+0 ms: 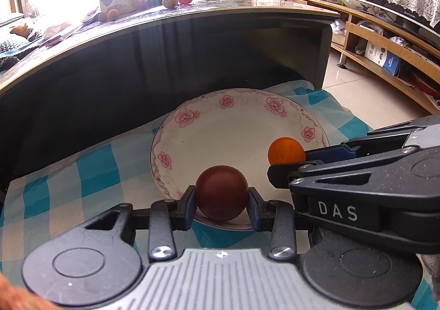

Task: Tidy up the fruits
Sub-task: 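Lower both fruits into the bowl and open both grippers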

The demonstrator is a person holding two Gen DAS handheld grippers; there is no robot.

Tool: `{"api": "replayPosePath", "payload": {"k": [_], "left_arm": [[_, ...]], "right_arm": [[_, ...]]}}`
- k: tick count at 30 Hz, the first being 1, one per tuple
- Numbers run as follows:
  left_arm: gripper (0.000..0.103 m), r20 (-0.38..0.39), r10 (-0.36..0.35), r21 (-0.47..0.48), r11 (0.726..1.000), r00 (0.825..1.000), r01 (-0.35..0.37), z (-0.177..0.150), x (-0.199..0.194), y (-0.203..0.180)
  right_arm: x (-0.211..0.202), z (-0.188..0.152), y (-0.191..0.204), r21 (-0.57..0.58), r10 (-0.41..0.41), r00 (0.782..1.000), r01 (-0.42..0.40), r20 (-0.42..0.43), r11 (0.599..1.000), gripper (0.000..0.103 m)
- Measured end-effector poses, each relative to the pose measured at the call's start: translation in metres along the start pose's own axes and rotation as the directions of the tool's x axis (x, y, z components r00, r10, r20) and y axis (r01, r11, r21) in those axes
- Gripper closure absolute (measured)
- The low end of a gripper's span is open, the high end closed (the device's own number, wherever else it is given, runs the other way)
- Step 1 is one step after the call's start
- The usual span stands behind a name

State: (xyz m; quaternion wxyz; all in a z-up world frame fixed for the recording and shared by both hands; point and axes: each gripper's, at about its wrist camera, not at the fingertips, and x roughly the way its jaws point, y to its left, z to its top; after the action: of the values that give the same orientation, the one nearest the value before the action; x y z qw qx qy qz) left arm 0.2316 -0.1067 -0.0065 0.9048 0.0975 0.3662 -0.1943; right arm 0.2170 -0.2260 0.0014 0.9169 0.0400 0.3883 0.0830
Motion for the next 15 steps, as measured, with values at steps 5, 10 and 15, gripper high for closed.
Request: {"api": "replayPosePath", "payload": {"k": [5,10,15], "left_arm": [[0.056,-0.001,0.004,0.011,1.0,1.0,-0.004,0.0007,0.0047,0.0],[0.056,0.0,0.008,0.016,1.0,1.0,-0.008,0.0011,0.0067,0.0004],[0.056,0.002,0.006,0.001,1.0,1.0,-0.006,0.0013,0.0057,0.0026]], "right_arm": [[0.0074,0.0014,-0.0014,-0.001,-0.003,1.0,0.003,-0.007,1.0,0.079],[0.0105,0.0008,-0.0026,0.005,-0.013,1.0,0.013,-0.008,1.0,0.079],[0.0107,0.0017,-0.0032,0.009,-0.02,1.0,0.02,-0.004,1.0,0.074]]}}
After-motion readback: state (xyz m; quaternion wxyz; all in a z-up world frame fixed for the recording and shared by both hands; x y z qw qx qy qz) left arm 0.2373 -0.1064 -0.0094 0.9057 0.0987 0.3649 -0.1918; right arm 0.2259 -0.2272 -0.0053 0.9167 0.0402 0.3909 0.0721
